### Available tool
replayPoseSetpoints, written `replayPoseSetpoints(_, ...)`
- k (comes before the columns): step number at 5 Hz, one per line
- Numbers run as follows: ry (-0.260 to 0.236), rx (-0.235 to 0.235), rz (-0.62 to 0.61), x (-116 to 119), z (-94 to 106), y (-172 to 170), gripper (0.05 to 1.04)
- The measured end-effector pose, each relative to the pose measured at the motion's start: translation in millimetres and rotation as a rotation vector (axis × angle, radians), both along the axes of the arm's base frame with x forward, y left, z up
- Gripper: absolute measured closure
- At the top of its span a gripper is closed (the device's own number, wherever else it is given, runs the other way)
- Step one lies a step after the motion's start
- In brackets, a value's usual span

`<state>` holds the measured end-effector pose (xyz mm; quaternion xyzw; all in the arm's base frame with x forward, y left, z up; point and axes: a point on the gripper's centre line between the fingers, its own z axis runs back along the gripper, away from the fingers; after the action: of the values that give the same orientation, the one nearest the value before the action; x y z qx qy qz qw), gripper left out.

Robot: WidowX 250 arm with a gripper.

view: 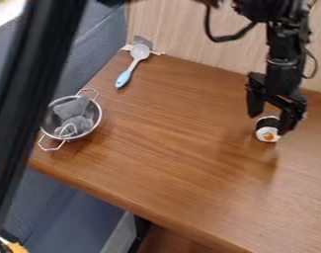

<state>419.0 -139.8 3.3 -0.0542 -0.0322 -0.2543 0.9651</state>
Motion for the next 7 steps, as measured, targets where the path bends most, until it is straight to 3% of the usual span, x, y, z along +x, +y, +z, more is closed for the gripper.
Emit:
replayPoseSetpoints(2, 0.073, 0.109, 0.028, 5, -21.3, 6, 0.132)
replayPoseSetpoints(3, 0.102, 0.121, 0.04, 3, -24.8, 7, 0.397)
replayPoseSetpoints(4, 0.108, 0.127, 0.046, 2, -24.0, 8, 0.55)
replayPoseSetpoints(6, 0.111, 0.11, 0.034, 2, -23.6, 6, 0.576)
replayPoseSetpoints(7, 0.083, 0.087, 0.019, 10, -13.1, 1, 0.576)
